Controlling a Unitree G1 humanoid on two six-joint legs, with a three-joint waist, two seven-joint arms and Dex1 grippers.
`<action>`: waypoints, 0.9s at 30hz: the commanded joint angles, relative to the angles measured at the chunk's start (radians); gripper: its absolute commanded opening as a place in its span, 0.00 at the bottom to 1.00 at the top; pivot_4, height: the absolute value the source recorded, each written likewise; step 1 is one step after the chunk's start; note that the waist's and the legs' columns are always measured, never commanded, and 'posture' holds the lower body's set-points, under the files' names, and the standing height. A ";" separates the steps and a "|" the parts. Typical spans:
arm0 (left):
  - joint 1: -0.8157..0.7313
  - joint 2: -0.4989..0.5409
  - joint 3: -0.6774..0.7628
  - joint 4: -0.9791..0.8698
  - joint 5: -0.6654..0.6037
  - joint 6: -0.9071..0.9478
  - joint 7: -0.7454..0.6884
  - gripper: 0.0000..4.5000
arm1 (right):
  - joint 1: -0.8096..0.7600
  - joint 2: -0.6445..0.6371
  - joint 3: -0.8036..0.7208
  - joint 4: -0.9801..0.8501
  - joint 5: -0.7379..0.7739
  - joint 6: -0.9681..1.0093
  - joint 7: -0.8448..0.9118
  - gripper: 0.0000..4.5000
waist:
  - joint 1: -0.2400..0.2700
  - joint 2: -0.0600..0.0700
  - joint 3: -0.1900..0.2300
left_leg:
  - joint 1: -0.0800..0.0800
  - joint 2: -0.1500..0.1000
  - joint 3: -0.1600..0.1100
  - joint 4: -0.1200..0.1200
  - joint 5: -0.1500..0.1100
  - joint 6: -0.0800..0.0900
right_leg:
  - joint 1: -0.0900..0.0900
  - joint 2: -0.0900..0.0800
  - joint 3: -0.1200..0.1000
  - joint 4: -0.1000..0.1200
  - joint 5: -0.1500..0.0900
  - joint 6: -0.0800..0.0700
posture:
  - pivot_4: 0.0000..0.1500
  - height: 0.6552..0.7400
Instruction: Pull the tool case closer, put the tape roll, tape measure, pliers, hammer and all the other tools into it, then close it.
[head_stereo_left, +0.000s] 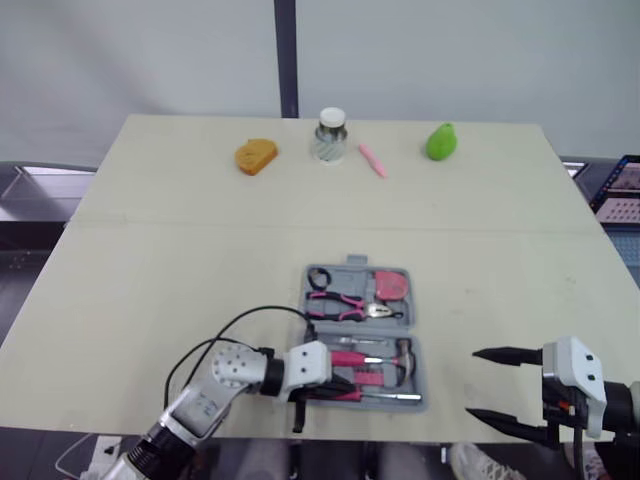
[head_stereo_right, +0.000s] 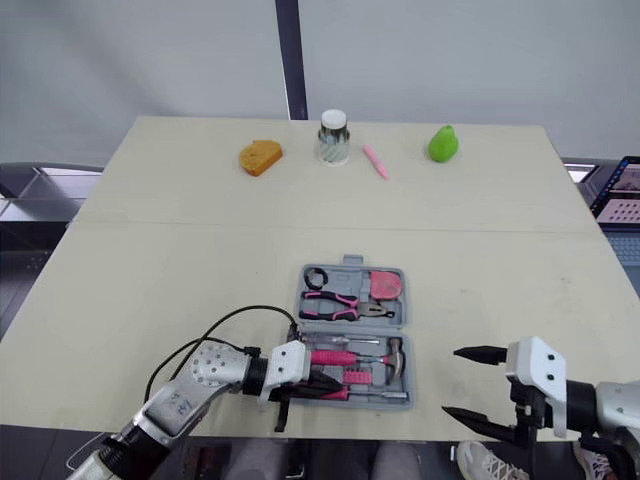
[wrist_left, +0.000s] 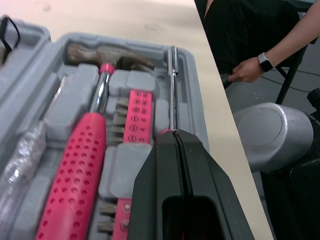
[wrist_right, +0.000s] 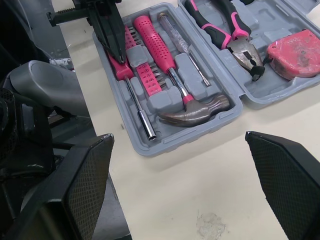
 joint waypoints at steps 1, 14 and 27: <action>0.001 -0.007 -0.008 -0.011 0.007 0.003 -0.009 0.01 | 0.009 -0.001 -0.041 -0.022 0.005 -0.004 -0.009 1.00 | 0.000 0.000 0.000 | 0.000 0.000 0.000 0.000 0.000 0.000 | 0.000 0.000 0.000 0.000 0.000 0.000 | 1.00 0.47; 0.010 0.013 -0.038 -0.018 0.045 0.013 -0.028 0.01 | 0.012 0.001 -0.045 -0.032 0.006 0.004 -0.013 1.00 | 0.000 0.000 0.000 | 0.000 0.000 0.000 0.000 0.000 0.000 | 0.000 0.000 0.000 0.000 0.000 0.000 | 1.00 0.47; 0.005 0.014 -0.059 0.000 0.061 0.052 -0.037 0.01 | 0.015 0.002 -0.046 -0.044 0.008 0.013 -0.026 1.00 | 0.001 0.003 -0.002 | 0.001 0.000 0.000 0.000 -0.001 0.000 | 0.000 -0.001 0.000 -0.001 0.000 0.000 | 1.00 0.47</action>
